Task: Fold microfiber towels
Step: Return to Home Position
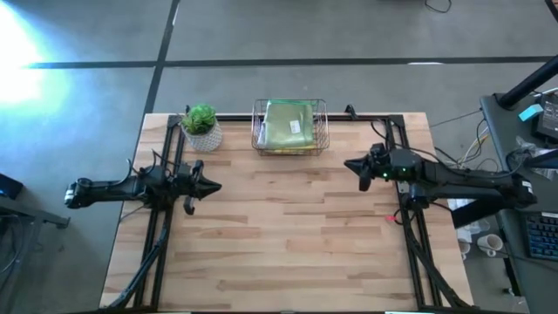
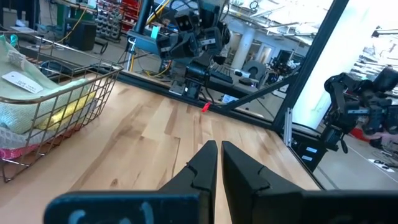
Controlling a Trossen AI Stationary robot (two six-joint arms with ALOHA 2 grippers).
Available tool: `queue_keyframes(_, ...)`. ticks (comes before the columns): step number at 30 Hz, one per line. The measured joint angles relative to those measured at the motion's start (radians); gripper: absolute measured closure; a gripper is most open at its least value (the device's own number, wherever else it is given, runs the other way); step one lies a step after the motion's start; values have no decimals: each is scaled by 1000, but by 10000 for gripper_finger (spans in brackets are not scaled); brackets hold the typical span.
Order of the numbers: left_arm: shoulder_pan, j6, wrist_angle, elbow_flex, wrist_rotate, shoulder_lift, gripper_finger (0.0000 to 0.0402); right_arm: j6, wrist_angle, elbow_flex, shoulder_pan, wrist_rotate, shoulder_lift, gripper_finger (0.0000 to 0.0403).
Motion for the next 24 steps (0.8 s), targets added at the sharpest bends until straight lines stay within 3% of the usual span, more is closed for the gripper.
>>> queue_keyframes(11, 0, 0, 0, -1, 0, 1, 394, -51, 43, -156, 2, -51, -168, 376)
queue_keyframes(24, 0, 0, 11, -1, 4, 3, 394, -196, 31, -207, 20, -88, -398, 376)
